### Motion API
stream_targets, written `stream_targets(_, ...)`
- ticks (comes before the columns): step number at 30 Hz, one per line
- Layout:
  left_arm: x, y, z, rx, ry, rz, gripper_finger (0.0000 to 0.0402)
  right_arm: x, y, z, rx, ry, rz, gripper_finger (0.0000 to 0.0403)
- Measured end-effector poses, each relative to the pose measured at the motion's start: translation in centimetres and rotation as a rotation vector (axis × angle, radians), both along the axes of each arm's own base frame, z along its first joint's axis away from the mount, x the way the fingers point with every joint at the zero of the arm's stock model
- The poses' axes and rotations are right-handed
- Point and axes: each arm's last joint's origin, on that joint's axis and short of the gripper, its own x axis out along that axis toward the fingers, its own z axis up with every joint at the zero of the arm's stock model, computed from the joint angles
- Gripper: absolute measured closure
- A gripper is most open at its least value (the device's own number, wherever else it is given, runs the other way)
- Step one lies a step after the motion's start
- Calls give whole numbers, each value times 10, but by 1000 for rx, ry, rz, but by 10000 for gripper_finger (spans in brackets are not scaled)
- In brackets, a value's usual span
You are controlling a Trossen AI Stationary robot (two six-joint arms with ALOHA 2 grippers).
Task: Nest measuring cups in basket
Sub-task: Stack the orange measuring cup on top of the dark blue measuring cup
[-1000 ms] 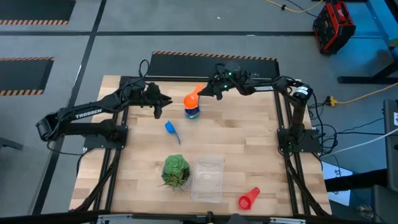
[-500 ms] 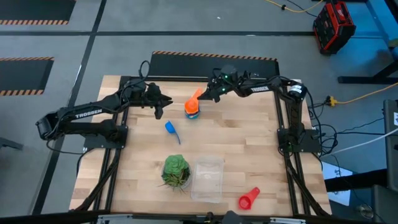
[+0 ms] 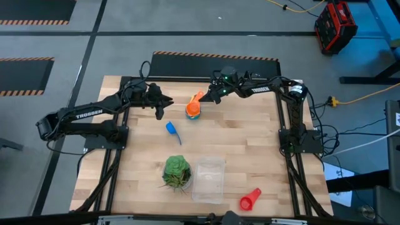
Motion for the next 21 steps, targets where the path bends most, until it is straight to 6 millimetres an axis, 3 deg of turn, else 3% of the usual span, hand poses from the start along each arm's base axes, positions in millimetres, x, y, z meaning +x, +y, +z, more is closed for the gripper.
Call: stream_targets(21,0,0,0,0,0,-1,315,0,0,0,-1,2,-6,371)
